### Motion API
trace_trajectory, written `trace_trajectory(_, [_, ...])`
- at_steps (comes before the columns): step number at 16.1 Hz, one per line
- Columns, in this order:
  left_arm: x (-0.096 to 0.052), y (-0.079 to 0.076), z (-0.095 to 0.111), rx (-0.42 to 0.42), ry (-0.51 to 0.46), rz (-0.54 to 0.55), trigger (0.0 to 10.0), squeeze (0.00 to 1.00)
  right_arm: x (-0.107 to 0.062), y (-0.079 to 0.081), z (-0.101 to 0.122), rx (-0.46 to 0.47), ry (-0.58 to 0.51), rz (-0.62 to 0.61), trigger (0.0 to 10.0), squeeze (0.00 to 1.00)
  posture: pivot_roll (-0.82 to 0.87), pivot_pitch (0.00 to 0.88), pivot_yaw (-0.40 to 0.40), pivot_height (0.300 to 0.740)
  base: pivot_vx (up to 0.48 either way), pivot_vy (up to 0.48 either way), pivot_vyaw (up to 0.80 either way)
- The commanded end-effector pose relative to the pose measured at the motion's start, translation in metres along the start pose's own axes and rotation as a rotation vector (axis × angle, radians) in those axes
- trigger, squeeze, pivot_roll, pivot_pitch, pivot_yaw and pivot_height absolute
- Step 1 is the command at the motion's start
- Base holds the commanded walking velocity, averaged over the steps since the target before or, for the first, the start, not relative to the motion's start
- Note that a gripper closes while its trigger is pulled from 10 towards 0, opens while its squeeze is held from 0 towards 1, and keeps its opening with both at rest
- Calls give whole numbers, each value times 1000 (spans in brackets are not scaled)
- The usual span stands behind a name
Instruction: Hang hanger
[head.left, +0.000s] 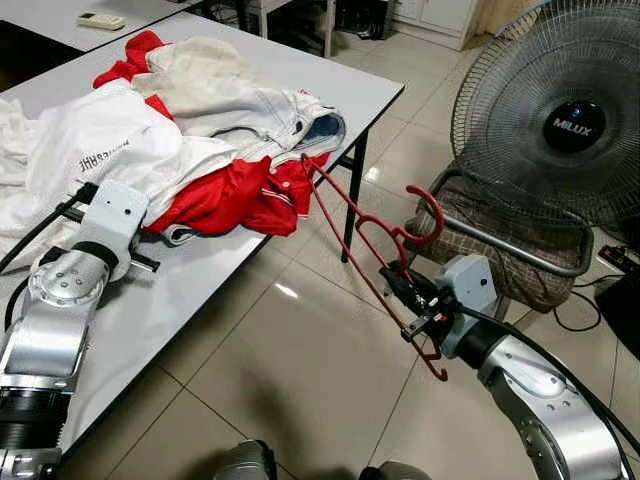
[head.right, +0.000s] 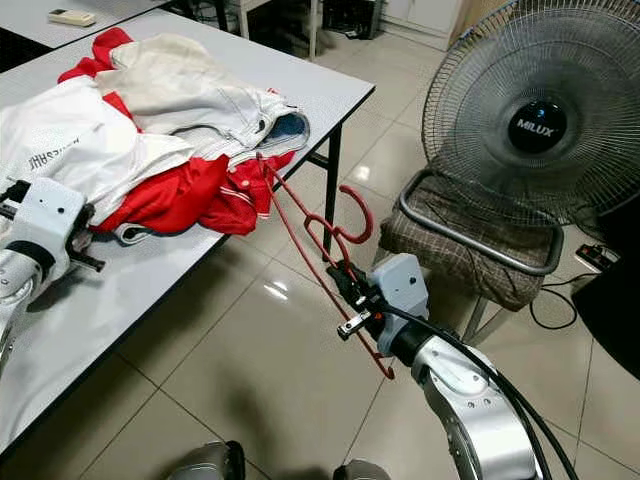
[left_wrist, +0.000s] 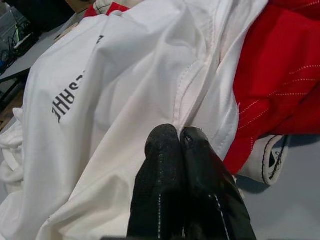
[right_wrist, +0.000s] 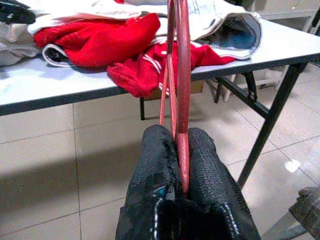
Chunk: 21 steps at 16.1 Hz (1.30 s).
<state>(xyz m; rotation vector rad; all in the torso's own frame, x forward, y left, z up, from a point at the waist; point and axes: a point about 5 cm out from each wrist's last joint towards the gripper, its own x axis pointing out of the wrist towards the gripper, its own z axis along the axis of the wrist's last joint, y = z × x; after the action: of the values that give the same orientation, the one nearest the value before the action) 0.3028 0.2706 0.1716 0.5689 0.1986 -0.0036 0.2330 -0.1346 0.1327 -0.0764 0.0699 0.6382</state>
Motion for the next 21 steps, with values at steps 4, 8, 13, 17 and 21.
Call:
trace_trajectory(4, [0, 12, 13, -84, -58, 18, 0, 0, 2, 15, 16, -18, -82, 179, 10000, 0, -61, 100, 3, 740, 0, 0, 0])
trace_trajectory(8, [-7, 2, 43, 8, -203, -163, 0, 0, 11, 21, 24, -28, -108, 293, 10000, 0, -48, 110, 3, 740, 0, 0, 0])
trace_trajectory(13, [-19, 0, 60, 47, -266, -217, 0, 0, 20, 15, 20, -23, -58, 325, 10000, 0, -24, 123, -5, 740, 0, 0, 0])
trace_trajectory(17, [-20, 3, 48, 153, -177, -191, 10000, 0, 26, 12, 14, -33, -4, 348, 10000, 0, -18, 129, -11, 740, 0, 0, 0])
trace_trajectory(21, [-16, 3, 39, 135, -131, -155, 10000, 1000, 22, 12, 12, -28, 3, 340, 10000, 0, -27, 134, -2, 740, 0, 0, 0])
